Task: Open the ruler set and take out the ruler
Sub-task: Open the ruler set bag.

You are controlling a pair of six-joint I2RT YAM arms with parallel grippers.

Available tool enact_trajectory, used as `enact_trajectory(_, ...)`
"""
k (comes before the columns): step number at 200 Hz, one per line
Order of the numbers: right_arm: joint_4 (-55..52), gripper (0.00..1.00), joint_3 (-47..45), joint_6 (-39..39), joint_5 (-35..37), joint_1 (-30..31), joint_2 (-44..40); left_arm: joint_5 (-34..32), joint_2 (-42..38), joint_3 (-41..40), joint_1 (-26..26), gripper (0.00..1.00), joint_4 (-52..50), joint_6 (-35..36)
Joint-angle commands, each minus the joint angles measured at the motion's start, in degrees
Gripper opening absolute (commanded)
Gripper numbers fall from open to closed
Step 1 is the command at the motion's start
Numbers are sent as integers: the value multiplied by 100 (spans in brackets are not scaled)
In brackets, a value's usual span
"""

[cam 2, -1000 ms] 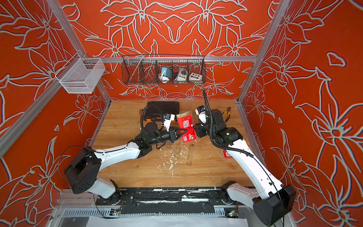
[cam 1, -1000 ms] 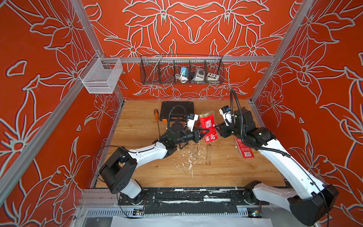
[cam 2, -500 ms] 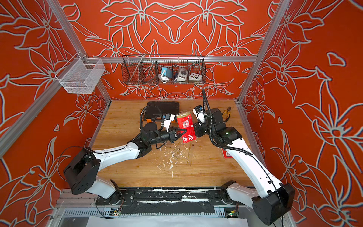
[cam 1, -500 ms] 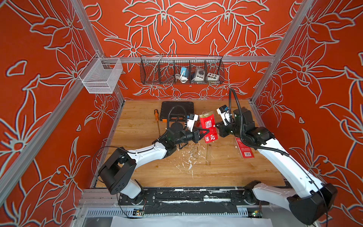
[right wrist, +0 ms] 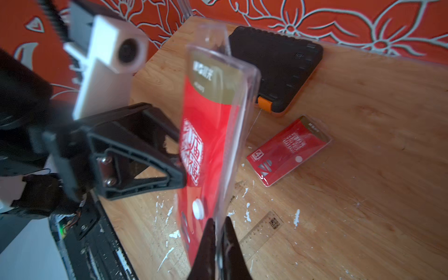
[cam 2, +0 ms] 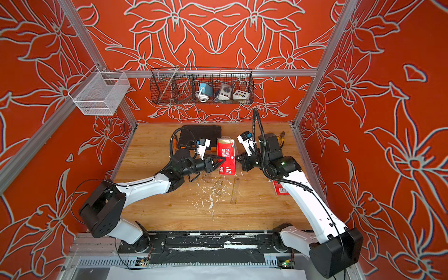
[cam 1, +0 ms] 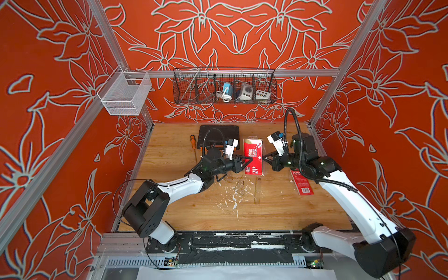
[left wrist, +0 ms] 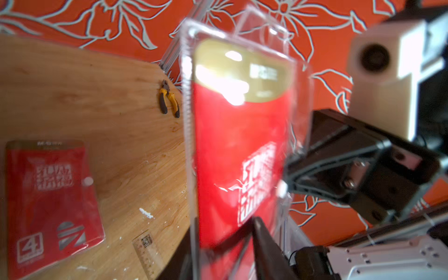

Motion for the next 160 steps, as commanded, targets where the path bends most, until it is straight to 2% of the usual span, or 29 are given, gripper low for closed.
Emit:
enact_trajectory(1, -262, 0, -139, 112, -585, -75, -17, -320, 73, 94, 67, 51, -186, 69)
enact_trajectory(33, -128, 0, -353, 305, -868, -112, -45, -689, -145, 59, 81, 59, -625, 310)
enact_trajectory(72, 709, 0, -784, 762, -1304, -112, -54, -808, -777, -131, 51, 56, -788, 389)
enact_trajectory(101, 1154, 0, -946, 911, -1305, -112, 17, -918, -1236, -111, -189, 38, -1039, 522)
enact_trajectory(127, 1355, 0, -987, 940, -1212, -112, 63, -989, -1210, 118, -507, 20, -1321, 599)
enact_trajectory(160, 1452, 0, -1013, 925, -1171, -112, 65, -1080, -741, 470, -842, 11, -1461, 644)
